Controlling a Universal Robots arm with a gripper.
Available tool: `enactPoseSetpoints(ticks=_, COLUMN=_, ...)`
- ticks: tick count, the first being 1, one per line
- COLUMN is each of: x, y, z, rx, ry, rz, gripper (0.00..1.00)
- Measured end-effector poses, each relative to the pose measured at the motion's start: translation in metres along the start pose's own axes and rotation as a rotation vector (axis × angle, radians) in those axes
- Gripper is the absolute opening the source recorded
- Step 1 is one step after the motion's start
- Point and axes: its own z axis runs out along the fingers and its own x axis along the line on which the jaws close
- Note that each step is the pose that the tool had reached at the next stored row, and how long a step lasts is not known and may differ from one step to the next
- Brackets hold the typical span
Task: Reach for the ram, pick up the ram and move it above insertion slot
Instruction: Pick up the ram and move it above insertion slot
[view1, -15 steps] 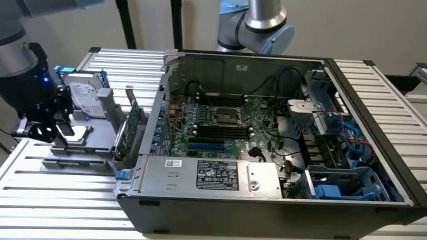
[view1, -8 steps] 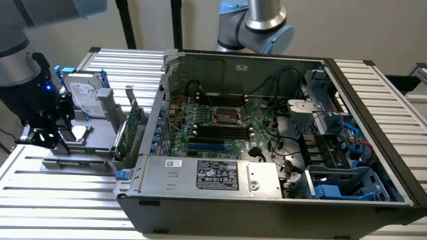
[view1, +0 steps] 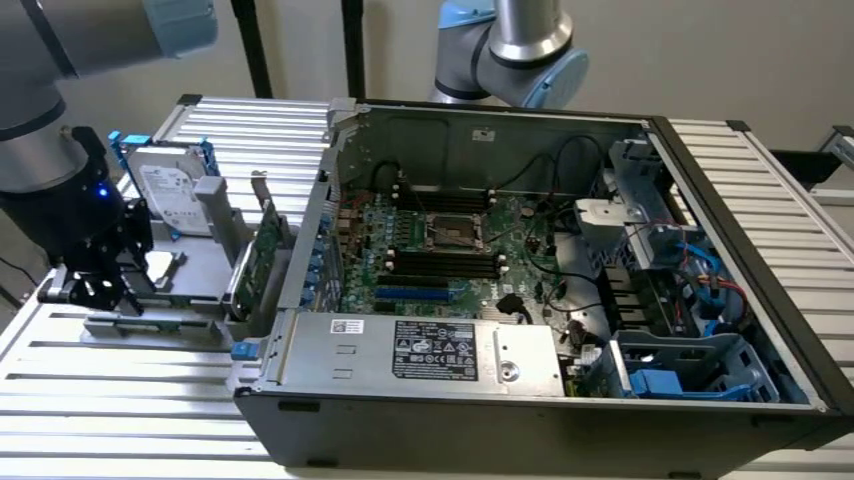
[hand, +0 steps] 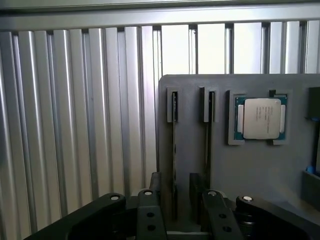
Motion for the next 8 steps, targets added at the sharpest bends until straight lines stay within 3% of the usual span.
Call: enactPoseSetpoints(ticks=8, x=0.001, y=0.0002, z=0.0146, rx=0.0002, ry=-0.0001, rz=-0.003, gripper=0.36)
